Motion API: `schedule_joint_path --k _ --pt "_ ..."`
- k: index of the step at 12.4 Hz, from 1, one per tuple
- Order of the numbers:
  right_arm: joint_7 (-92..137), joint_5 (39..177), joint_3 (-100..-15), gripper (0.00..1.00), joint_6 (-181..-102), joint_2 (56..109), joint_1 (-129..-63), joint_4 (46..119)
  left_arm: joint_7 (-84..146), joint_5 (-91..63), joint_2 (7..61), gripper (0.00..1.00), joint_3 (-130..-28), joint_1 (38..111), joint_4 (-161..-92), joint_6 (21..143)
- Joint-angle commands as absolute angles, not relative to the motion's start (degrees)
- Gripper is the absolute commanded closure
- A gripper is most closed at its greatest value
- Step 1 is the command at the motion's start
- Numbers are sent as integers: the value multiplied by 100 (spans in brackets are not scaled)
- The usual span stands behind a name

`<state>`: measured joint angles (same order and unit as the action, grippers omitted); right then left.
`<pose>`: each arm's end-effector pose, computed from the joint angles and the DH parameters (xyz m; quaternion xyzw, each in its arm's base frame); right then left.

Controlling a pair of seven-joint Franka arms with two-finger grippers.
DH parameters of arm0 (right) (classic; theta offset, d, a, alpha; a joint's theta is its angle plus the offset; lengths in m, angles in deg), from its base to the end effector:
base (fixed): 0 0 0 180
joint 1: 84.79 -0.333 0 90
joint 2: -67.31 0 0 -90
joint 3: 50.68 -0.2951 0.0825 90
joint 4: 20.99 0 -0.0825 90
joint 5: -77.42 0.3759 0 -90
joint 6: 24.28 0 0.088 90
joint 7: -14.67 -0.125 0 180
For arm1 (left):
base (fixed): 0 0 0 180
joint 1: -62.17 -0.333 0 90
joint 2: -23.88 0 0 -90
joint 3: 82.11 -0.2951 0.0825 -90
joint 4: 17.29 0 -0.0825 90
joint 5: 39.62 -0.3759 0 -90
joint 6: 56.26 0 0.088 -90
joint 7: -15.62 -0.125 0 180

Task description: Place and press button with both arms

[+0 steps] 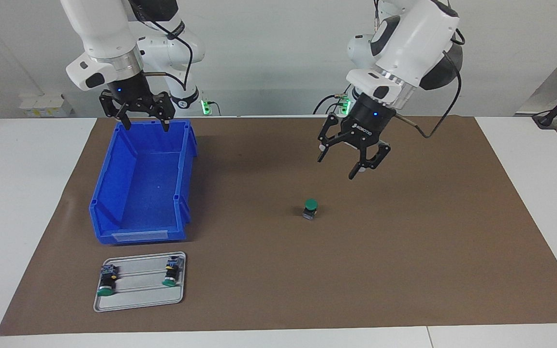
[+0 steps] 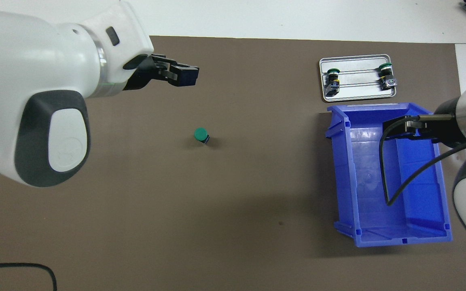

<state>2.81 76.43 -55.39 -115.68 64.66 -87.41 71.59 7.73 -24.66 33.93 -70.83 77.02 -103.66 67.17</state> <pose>0.5316 0.0672 0.5918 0.9991 -0.0394 0.0143 0.0083 0.5819 -0.2899 0.5821 0.9338 -0.2339 0.2077 0.1737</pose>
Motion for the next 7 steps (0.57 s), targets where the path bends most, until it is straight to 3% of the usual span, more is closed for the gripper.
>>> schedule_joint_path --k 1,3,7 --pt "228 7724 -5552 0 -11691 6370 -8672 7279 429 -3238 3372 28 -7157 7974 -10544 6240" --pt "228 7724 -5560 0 -11691 6379 -8655 7271 419 -3565 3372 38 -7157 8185 -10851 6239" --pt "219 7724 -5560 0 -11700 6379 -8628 7270 315 -3917 3355 77 -7157 8388 -11789 6772"
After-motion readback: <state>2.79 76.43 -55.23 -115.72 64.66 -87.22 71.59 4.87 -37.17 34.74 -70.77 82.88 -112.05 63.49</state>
